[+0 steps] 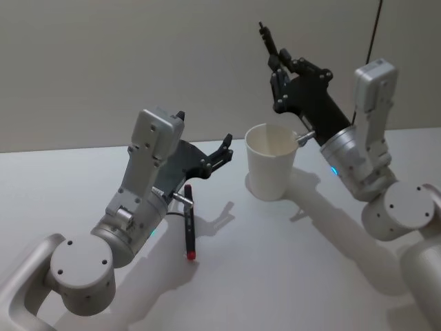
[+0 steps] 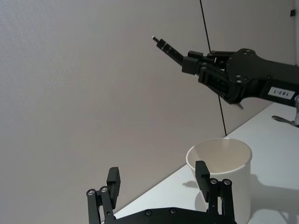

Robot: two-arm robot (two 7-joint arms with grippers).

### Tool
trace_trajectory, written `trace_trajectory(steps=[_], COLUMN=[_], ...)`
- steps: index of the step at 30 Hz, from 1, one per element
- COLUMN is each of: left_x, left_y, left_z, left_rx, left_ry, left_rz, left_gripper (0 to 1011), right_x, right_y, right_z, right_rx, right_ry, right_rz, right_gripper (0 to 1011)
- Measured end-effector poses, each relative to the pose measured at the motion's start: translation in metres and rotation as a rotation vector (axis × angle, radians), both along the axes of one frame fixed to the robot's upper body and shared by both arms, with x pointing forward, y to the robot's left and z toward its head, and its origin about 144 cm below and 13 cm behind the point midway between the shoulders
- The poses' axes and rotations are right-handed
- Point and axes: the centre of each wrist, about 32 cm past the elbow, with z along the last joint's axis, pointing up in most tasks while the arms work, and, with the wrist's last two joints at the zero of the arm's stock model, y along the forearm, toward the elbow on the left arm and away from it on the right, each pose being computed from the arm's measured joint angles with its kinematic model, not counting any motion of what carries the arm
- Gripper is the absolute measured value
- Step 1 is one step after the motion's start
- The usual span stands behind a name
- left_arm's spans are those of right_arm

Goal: Place the pen into the pen holder.

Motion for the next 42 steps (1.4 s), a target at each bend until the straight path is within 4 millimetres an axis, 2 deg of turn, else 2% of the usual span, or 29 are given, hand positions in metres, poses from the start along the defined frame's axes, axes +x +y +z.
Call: trace_trajectory(steps=[15, 36, 38, 42], left_x=[0.0, 0.0, 0.0, 0.0], left_y=[0.0, 0.0, 0.0, 0.0], left_z=[0.0, 0.0, 0.0, 0.0], left_rx=[0.0, 0.0, 0.0, 0.0], left_ry=[0.0, 0.0, 0.0, 0.0], left_rz=[0.0, 0.0, 0.0, 0.0], left_gripper=[1001, 1001, 1001, 1001], right_x=[0.006, 0.005, 0.005, 0.005], right_y=[0.016, 0.026, 0.026, 0.026], right_z=[-0.021, -0.039, -0.04, -0.041], right_rx=[-0.021, -0.048, -0.049, -0.051], right_ry=[0.016, 0.045, 0.046, 0.049], right_rz=[0.032, 0.05, 0.05, 0.05], right_gripper=[135, 135, 153, 250])
